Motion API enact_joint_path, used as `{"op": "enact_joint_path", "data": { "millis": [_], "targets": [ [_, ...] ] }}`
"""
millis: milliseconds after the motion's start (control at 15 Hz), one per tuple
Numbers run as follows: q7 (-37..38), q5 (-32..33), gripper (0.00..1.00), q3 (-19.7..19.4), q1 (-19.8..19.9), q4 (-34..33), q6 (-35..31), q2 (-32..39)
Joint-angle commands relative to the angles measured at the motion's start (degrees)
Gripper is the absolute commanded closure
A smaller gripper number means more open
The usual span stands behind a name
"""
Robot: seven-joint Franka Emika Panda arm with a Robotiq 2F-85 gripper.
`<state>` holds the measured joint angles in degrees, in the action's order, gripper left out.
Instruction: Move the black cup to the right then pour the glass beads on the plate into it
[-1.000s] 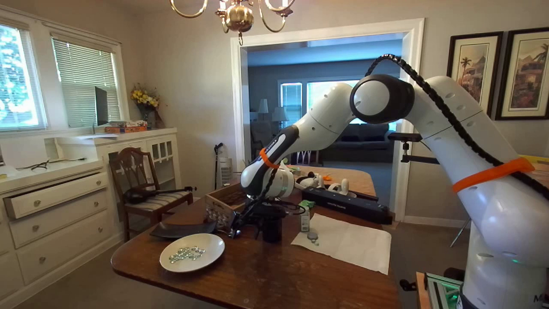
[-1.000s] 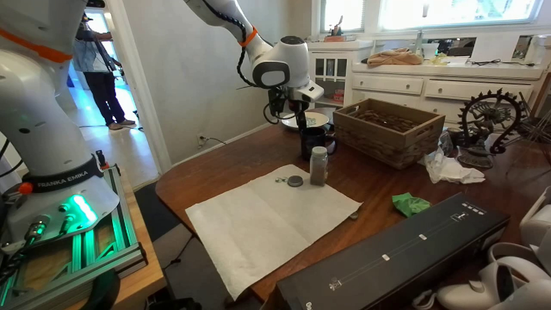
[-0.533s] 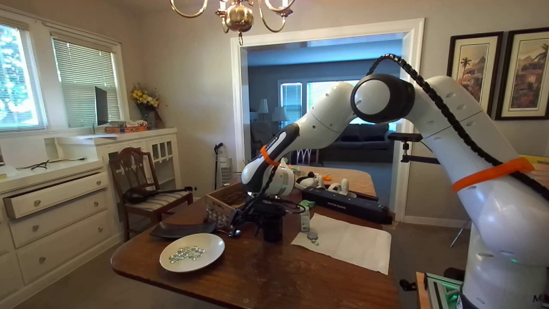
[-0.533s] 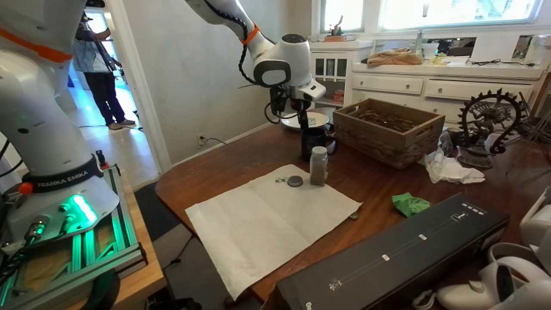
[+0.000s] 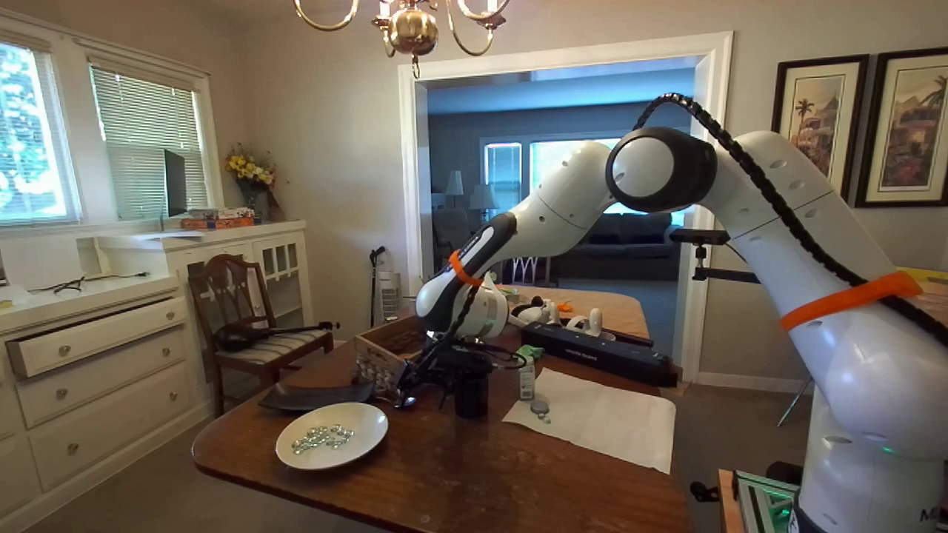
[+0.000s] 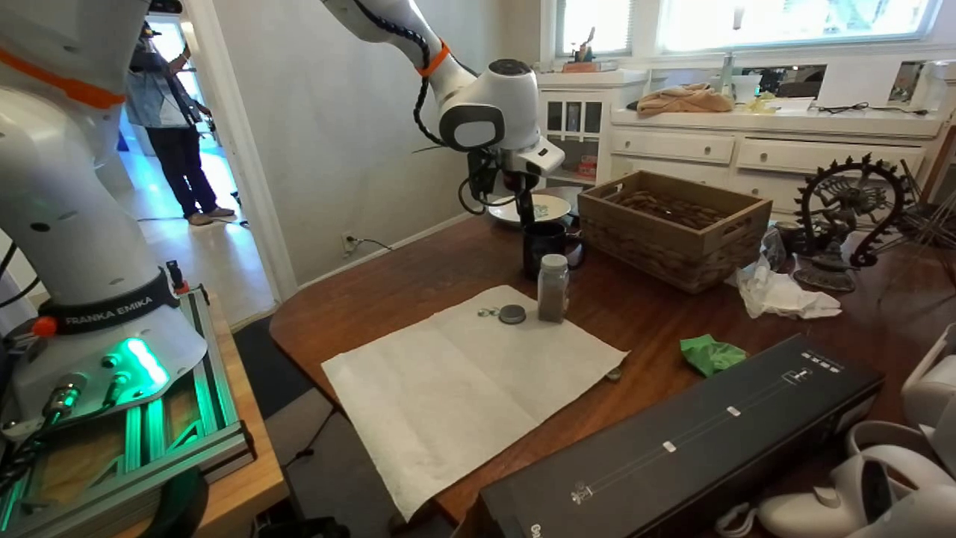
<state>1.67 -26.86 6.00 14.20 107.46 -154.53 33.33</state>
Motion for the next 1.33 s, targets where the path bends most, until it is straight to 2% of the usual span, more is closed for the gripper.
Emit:
{"op": "enact_joint_path", "data": {
  "millis": [0,200,400,733,1267],
  "targets": [
    [-2.8,-3.7,0.0,2.9,1.2,-0.7,-1.3,1.1],
    [-2.5,-5.4,0.0,3.6,1.1,-0.3,-3.0,1.5],
    [-3.9,-8.2,0.0,5.2,2.7,-0.6,-5.4,2.7],
    [-10.2,-14.2,0.0,9.3,6.2,-2.3,-7.6,5.2],
    [-15.4,-17.7,0.02,9.9,6.8,-5.3,-6.4,8.7]
  ]
}}
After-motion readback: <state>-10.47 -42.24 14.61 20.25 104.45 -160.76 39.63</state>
